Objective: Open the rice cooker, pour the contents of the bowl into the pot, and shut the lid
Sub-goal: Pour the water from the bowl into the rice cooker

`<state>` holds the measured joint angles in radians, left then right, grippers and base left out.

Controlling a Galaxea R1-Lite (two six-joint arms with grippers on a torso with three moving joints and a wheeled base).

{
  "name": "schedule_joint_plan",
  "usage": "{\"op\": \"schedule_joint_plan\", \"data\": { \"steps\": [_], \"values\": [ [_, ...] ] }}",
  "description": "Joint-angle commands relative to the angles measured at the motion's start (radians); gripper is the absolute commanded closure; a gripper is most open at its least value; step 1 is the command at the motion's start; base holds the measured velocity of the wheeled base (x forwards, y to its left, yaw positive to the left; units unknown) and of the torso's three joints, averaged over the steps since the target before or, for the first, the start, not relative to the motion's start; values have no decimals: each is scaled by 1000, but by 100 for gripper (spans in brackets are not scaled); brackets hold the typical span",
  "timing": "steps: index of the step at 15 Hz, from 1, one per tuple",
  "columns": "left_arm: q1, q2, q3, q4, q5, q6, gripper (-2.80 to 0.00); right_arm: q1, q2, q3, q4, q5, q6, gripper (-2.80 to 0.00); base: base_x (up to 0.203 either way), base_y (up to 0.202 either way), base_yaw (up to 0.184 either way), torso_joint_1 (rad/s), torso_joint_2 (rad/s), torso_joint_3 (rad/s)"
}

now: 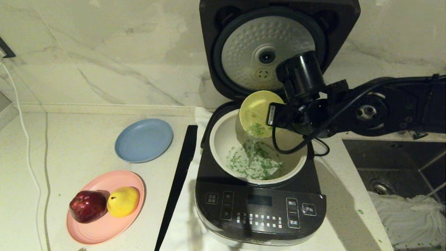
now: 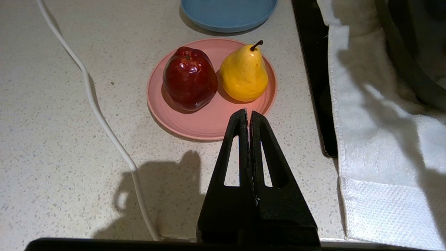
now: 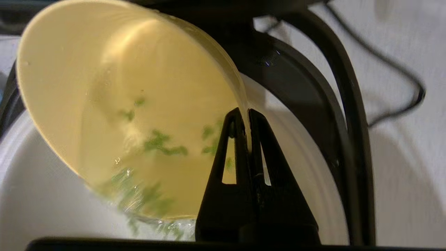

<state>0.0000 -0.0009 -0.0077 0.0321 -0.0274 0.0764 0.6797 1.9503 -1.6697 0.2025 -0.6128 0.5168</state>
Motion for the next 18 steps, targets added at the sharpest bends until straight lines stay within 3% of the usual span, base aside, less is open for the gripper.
{"op": "schedule_joint_plan", "data": {
  "steps": [1, 5, 7, 18],
  "values": [
    [0, 1, 0, 0, 0, 0, 0, 15, -30, 162, -329, -47, -117, 0, 0, 0, 0, 0, 0, 0],
    [0, 1, 0, 0, 0, 0, 0, 19, -31, 405, -920, -79, -443, 0, 0, 0, 0, 0, 0, 0],
    [0, 1, 0, 0, 0, 0, 0, 19, -13, 474, -1128, -90, -575, 0, 0, 0, 0, 0, 0, 0],
    [0, 1, 0, 0, 0, 0, 0, 35, 42, 615, -1556, -93, -832, 0, 0, 0, 0, 0, 0, 0]
  ]
}}
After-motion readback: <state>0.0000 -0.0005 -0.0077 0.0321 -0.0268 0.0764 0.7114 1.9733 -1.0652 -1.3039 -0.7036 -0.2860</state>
